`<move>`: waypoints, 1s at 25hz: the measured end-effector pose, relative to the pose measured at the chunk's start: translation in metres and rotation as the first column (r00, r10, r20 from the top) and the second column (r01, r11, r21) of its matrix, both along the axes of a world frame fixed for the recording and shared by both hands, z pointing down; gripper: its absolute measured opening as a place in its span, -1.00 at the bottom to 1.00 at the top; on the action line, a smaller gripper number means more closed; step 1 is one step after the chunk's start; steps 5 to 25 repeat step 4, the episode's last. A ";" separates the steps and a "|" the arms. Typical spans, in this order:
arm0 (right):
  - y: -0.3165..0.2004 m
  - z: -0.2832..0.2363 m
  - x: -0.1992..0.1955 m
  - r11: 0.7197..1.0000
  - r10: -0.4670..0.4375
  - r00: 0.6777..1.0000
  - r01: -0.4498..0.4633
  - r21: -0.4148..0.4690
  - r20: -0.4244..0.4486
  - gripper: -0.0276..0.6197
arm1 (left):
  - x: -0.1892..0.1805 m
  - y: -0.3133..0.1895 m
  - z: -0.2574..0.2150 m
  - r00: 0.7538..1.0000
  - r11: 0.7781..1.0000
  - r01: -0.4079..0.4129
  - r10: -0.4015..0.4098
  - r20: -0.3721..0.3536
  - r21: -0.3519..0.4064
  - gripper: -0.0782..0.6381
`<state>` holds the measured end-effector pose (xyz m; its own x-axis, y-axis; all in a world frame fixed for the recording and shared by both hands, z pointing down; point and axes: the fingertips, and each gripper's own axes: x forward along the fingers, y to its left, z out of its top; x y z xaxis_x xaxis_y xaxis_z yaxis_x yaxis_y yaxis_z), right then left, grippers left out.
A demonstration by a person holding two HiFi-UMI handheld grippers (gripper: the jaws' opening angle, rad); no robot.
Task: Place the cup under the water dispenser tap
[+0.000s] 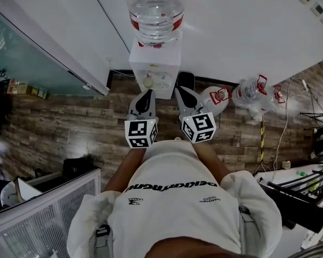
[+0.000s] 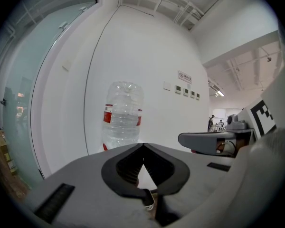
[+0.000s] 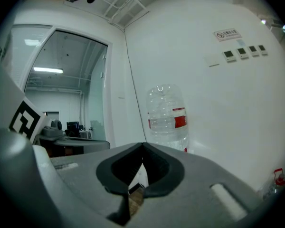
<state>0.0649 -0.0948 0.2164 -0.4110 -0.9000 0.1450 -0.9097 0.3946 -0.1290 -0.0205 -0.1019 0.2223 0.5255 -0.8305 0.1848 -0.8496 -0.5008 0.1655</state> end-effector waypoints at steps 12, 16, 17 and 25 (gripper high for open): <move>-0.004 0.001 0.000 1.000 -0.002 1.000 0.002 0.006 -0.003 -0.92 | 0.002 -0.004 0.002 1.000 1.000 -0.010 0.010 0.002 0.010 -0.79; -0.004 0.001 0.000 1.000 -0.002 1.000 0.002 0.006 -0.003 -0.92 | 0.002 -0.004 0.002 1.000 1.000 -0.010 0.010 0.002 0.010 -0.79; -0.004 0.001 0.000 1.000 -0.002 1.000 0.002 0.006 -0.003 -0.92 | 0.002 -0.004 0.002 1.000 1.000 -0.010 0.010 0.002 0.010 -0.79; -0.004 0.001 0.000 1.000 -0.002 1.000 0.002 0.006 -0.003 -0.92 | 0.002 -0.004 0.002 1.000 1.000 -0.010 0.010 0.002 0.010 -0.79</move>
